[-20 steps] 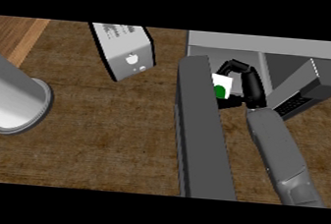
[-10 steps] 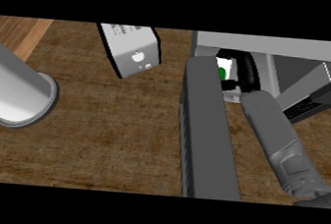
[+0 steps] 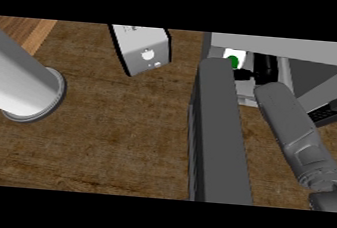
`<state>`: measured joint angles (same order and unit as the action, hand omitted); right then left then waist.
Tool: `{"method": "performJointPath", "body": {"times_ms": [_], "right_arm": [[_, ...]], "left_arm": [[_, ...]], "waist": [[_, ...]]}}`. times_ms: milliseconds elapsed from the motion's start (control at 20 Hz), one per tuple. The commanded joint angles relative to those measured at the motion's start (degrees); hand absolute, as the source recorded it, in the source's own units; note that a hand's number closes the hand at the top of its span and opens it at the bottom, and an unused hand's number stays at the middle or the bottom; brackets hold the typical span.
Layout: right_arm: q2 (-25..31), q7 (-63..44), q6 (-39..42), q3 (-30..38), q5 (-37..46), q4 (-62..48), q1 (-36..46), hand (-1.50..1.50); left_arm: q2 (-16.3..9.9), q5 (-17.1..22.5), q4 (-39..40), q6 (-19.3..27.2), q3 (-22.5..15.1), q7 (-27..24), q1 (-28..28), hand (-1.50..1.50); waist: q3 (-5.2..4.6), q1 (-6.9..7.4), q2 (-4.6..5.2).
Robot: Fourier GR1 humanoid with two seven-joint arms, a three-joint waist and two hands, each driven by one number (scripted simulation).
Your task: Pick up the milk, place it into the microwave and close the microwave
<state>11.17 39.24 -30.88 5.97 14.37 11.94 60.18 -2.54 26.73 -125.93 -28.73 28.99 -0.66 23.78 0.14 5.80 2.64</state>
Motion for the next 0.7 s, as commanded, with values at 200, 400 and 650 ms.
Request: {"method": "performJointPath", "body": {"times_ms": [200, 400, 650], "right_arm": [[3.7, 1.5, -6.9, -1.0, 3.1, -3.7, 2.3, 1.5], [3.9, 0.8, -10.8, -1.3, 4.1, -5.8, 0.9, 1.5], [8.7, -11.6, -22.2, -3.4, 7.2, -11.7, -0.4, -1.5]], "left_arm": [[-0.5, -0.5, 1.5, -0.3, -1.2, 0.4, -2.0, -1.5], [-1.5, -1.0, 2.2, -0.7, -0.8, 0.2, -2.8, -1.5], [-1.8, -2.6, 2.9, -0.1, -1.1, 0.5, -3.9, -1.5]], "waist": [[0.06, 1.81, 1.02], [0.12, 2.52, 1.31], [-0.16, 2.77, 2.18]]}}
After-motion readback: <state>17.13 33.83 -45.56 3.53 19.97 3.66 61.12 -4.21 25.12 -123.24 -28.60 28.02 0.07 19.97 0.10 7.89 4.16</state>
